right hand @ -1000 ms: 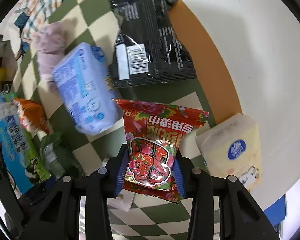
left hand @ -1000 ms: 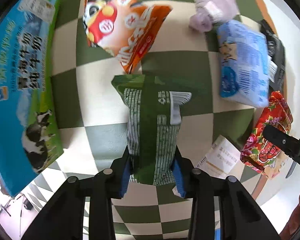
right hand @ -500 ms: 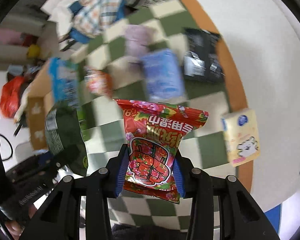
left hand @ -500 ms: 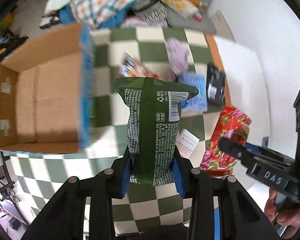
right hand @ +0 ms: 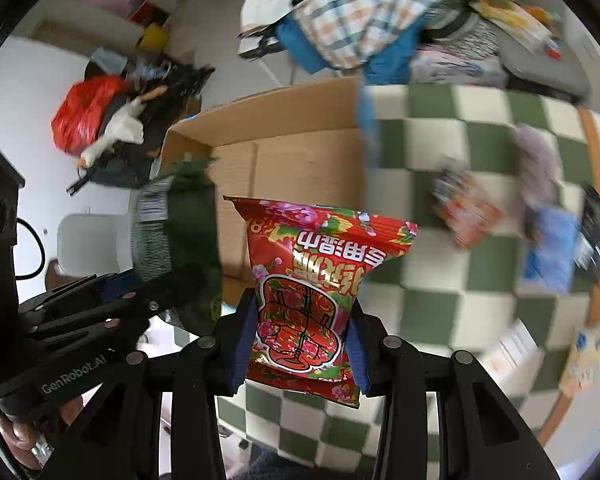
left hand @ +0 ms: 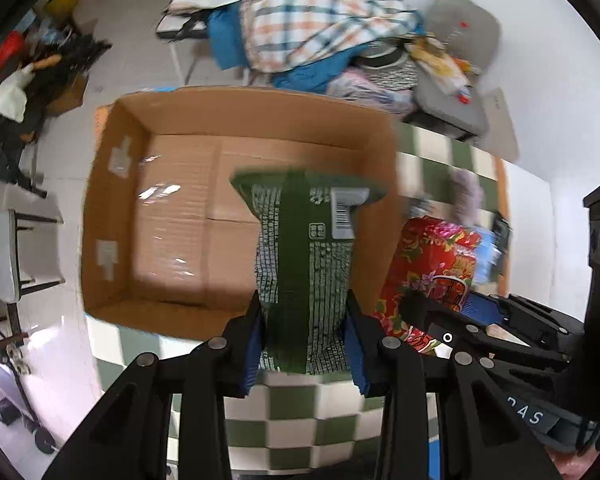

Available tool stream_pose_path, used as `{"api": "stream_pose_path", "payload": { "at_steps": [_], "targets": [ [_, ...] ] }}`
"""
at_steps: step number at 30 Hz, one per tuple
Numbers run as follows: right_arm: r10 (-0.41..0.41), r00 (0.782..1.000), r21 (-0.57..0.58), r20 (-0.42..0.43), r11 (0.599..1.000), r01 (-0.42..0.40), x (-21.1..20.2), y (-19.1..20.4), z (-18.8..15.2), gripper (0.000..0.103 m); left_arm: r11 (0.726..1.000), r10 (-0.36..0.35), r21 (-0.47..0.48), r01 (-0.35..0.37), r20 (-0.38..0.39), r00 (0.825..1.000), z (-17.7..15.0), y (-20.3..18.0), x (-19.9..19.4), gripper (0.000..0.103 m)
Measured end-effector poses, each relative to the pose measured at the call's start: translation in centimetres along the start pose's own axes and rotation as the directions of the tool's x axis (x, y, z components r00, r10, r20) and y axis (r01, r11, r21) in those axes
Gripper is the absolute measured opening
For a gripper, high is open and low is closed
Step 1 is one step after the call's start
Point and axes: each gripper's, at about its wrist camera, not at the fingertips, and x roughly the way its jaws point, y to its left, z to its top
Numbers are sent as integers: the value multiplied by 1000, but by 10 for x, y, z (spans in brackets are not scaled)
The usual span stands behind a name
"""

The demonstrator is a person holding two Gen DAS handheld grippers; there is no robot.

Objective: Organize soft objects
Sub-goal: 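Carry both bags into the cardboard box and open both tools, then grasp the blue wipes pack with the left tool while the right tool grasps the Vinda tissue pack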

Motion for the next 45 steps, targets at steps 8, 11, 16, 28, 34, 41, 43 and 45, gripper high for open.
{"api": "stream_pose_path", "payload": {
  "at_steps": [8,11,16,28,34,41,43,45],
  "targets": [
    [-107,992,-20,-61,994,106,90,51,61,43,996,-70,-53,66,-95,993,61,68,62,27],
    [-149,984,3,-95,989,150,125,47,80,43,997,-67,-51,60,-143,987,74,76,91,27],
    [-189,973,6,-133,982,191,163,41,101,44,998,-58,-48,50,-180,982,85,85,115,30],
    [-274,956,15,-101,961,277,143,31,94,76,998,60,-31,-63,-88,994,64,93,83,58],
    [-317,946,-19,-69,949,316,119,39,68,80,994,109,-3,-109,32,994,37,87,49,92],
    [-335,942,-19,5,942,335,96,48,36,103,990,144,-18,-143,113,983,12,83,26,98],
    [-337,941,-19,28,941,338,88,51,26,103,989,150,-28,-147,140,979,2,83,18,101],
    [-345,937,-25,60,938,347,77,56,12,103,987,159,-39,-155,160,974,-8,82,11,101]
  ]
}}
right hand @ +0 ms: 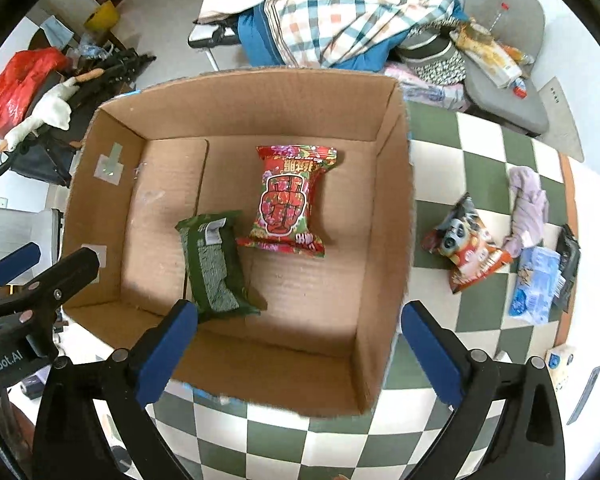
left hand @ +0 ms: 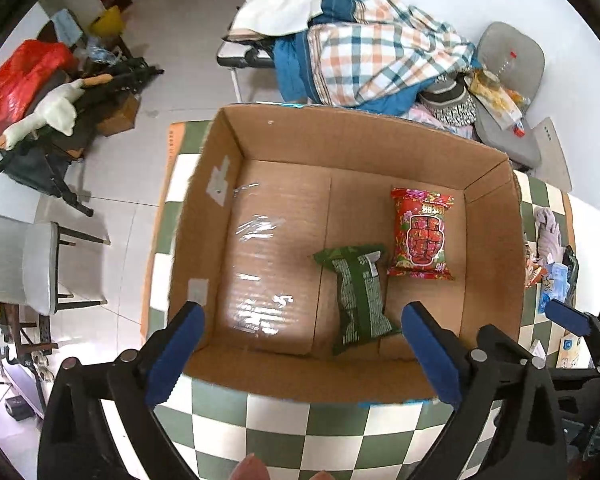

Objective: Organize soft objects
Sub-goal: 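Grasp the blue wipes pack with the left tool while the right tool grasps the Vinda tissue pack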

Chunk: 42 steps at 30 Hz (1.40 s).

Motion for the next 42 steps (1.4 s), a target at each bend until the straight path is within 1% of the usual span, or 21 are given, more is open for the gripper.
{"api": "stream_pose_path", "payload": {
  "at_steps": [10,14,17,19,20,21,22,24,25,26,27,28,29,31,32,33,34,37,39,40,42],
  "targets": [
    [18,994,-25,106,1000,-16,-57,2,-55,103,1000,-2,10,1,104,995,-48,-11,-62,102],
    [60,991,-35,122,998,-56,-75,-1,-73,103,1000,11,16,-13,133,991,-60,-21,-81,102],
    [97,988,-32,123,995,-94,-84,-7,-81,103,999,-21,28,17,131,991,-65,-34,-93,102],
    [126,985,-14,122,992,-125,-90,-19,-87,103,998,-49,53,43,129,990,-65,-51,-100,102],
    [141,982,2,123,990,-142,-94,-30,-90,103,996,-51,77,41,133,990,-65,-64,-104,102],
    [145,981,12,125,989,-148,-98,-38,-92,103,995,-51,97,37,139,989,-64,-74,-107,102],
    [145,981,26,130,988,-149,-102,-50,-94,103,991,-53,133,34,145,988,-62,-93,-110,102],
    [134,981,65,140,987,-144,-110,-79,-99,103,983,-65,178,40,140,988,-59,-120,-112,102],
    [126,982,95,141,986,-141,-113,-100,-102,103,977,-89,203,63,122,989,-54,-141,-110,102],
    [121,982,116,143,984,-138,-116,-115,-104,103,974,-105,212,80,108,989,-52,-153,-108,102],
    [107,983,150,148,980,-129,-119,-138,-107,103,970,-128,221,106,87,988,-48,-170,-103,102],
    [88,985,178,151,977,-115,-121,-158,-108,103,963,-161,225,145,54,985,-44,-187,-96,102],
    [54,987,222,150,971,-87,-122,-187,-111,103,960,-179,221,170,20,984,-40,-203,-88,102],
    [20,990,294,137,954,-60,-121,-231,-116,103,949,-229,212,235,-54,972,-34,-237,-67,102],
    [5,992,349,130,936,-50,-118,-263,-122,103,943,-242,211,256,-90,966,-33,-253,-56,102],
    [-6,992,384,124,923,-42,-115,-286,-126,103,938,-250,213,274,-134,959,-32,-271,-43,101],
    [-19,994,415,108,909,-27,-111,-309,-129,103,933,-253,212,292,-193,948,-33,-294,-24,102],
    [-53,998,492,40,870,26,-86,-379,-146,103,923,-250,215,318,-293,923,-34,-346,17,101],
    [-49,999,506,-8,861,46,-63,-412,-156,103,925,-215,231,302,-338,916,-34,-376,42,101],
    [-44,999,505,-29,862,52,-53,-422,-159,103,924,-203,239,300,-358,911,-33,-392,56,101],
    [-28,996,490,-87,869,67,-24,-442,-163,103,925,-165,260,276,-380,910,-32,-416,77,101]
  ]
}}
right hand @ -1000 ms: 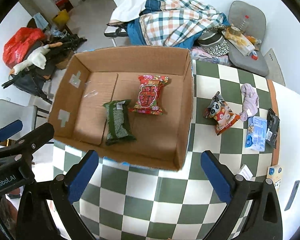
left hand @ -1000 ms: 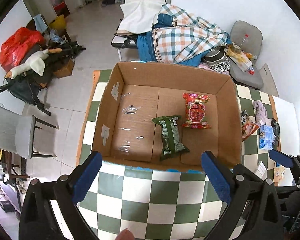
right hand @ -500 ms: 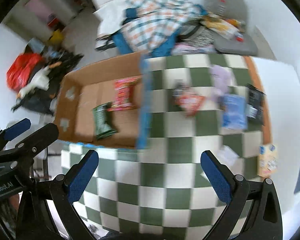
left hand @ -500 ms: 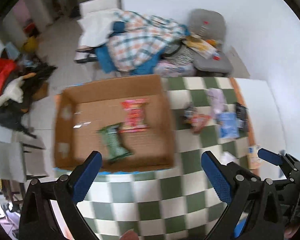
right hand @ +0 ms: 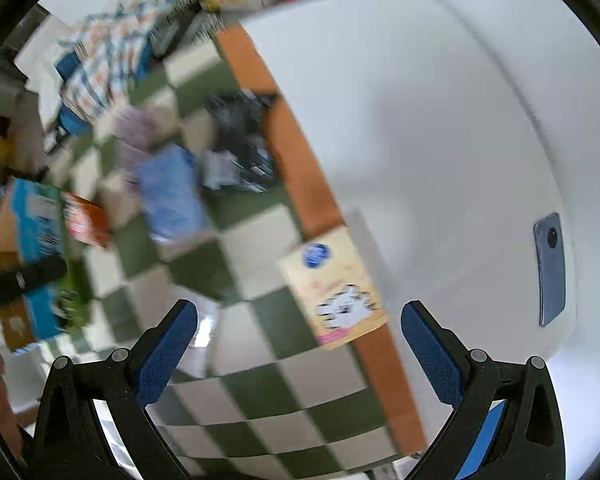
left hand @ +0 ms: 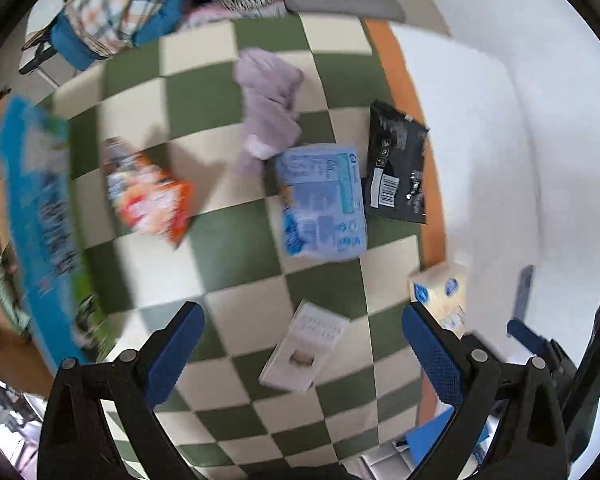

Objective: Organize soft objects
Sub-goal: 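Grasp the blue wipes pack with the left tool while the right tool grasps the Vinda tissue pack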

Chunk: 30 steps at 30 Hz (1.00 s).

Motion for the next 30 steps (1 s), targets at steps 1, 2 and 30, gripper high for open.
{"api": "stream_pose_path", "payload": {
  "at_steps": [1,2,30],
  "targets": [
    [-3,1000,-10,-24,1000,2,11,-5,2,103,1000,11,11,-11,-16,1000,7,-7,11,101],
    [-3,999,-24,-52,1000,2,26,-9,4,103,999,28,23,-27,-38,999,15,-14,24,101],
    [-11,975,-1,-221,1000,11,138,-23,13,77,986,159,67,-153,-98,982,44,-9,102,44]
  ]
}}
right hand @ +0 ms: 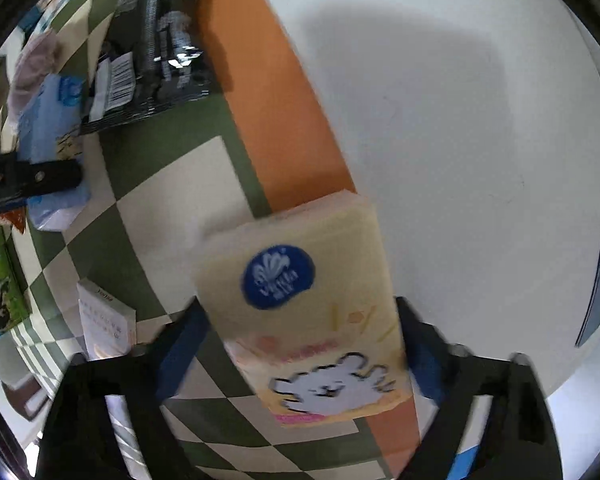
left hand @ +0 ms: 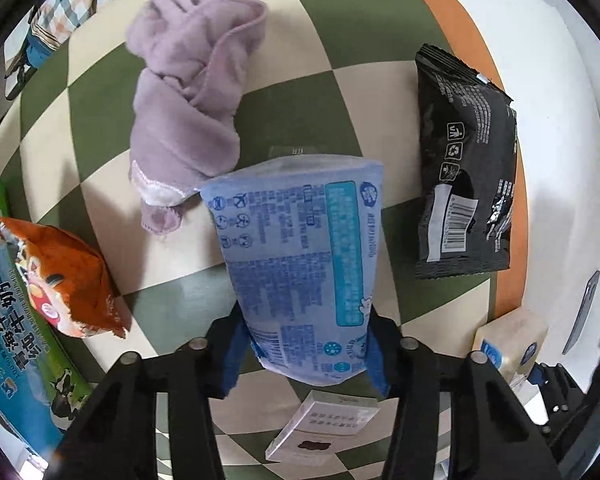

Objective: Organize soft objects
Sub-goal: 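Grasp the blue wipes pack with the left tool while the right tool grasps the Vinda tissue pack, then carry both packs into the box and release them beside the bags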

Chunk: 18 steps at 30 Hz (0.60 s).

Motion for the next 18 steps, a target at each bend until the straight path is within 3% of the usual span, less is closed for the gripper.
{"api": "stream_pose_path", "payload": {
  "at_steps": [2,6,11,15,18],
  "targets": [
    [-2,1000,10,18,1000,2,-3,-5,-1,70,1000,14,-1,-14,21,1000,-6,1,-3,42],
    [39,999,37,16,999,-40,-6,-8,-10,69,1000,25,7,-26,60,998,-29,3,-11,41],
    [80,995,28,66,996,-82,-31,6,-31,69,1000,-27,-12,29,122,992,-70,15,-39,40],
    [123,985,-34,117,992,-120,-64,36,-53,69,998,-67,-4,70,213,975,-113,33,-82,40],
    [168,974,-99,151,983,-154,-95,72,-69,69,995,-89,-9,96,292,952,-140,51,-122,40]
  ]
}}
